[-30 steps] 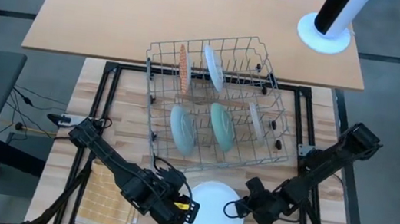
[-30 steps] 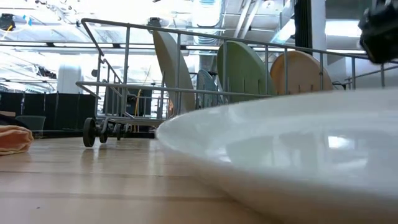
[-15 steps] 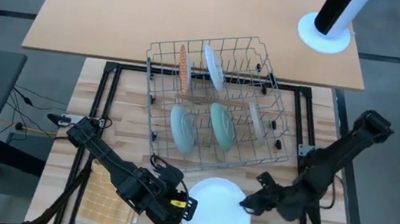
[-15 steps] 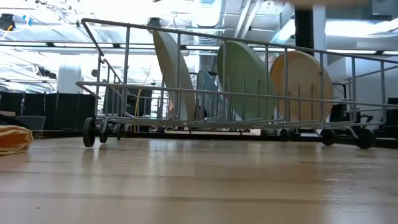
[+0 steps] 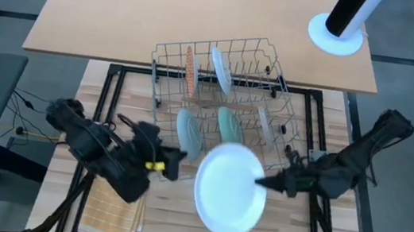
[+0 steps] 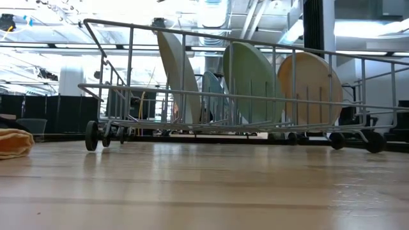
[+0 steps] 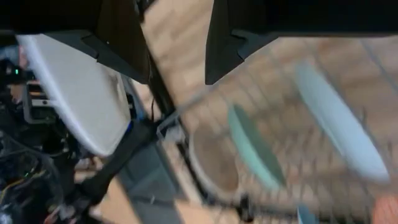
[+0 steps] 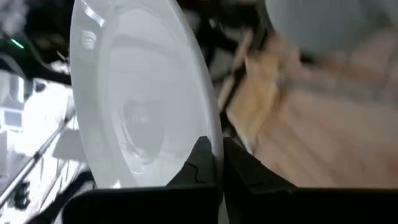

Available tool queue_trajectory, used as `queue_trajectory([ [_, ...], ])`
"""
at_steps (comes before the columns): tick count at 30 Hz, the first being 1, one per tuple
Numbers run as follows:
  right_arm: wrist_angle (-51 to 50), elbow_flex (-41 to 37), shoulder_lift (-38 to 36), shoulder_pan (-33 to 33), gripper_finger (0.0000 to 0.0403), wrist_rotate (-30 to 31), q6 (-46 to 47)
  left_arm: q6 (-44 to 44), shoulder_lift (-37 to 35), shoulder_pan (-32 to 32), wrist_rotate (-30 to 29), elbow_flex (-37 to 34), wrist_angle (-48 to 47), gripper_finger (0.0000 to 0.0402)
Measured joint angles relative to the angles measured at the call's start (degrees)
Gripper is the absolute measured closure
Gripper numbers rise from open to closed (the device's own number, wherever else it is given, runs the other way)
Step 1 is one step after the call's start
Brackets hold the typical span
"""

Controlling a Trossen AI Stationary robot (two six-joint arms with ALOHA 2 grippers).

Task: Sort dishes
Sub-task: Put the white plate in the dish rack

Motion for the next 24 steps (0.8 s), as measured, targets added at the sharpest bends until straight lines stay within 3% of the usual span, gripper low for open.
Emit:
queue_trajectory([
  [11, -8.8, 22.7, -0.5, -17.0, 0.04, 3.3, -20.1, 9.7, -6.7, 8.8, -10.5, 0.0, -2.1, 0.0253],
  [19, -25.0, 45.6, 5.0, -27.0, 0.04, 12.8, -32.3, 20.2, -9.7, 19.1, -10.2, 0.0, -2.2, 0.0253],
  [24, -39.1, 58.5, 10.4, -29.5, 0.04, 16.1, -34.1, 26.9, -10.3, 23.7, -8.1, -0.1, -2.5, 0.0253],
])
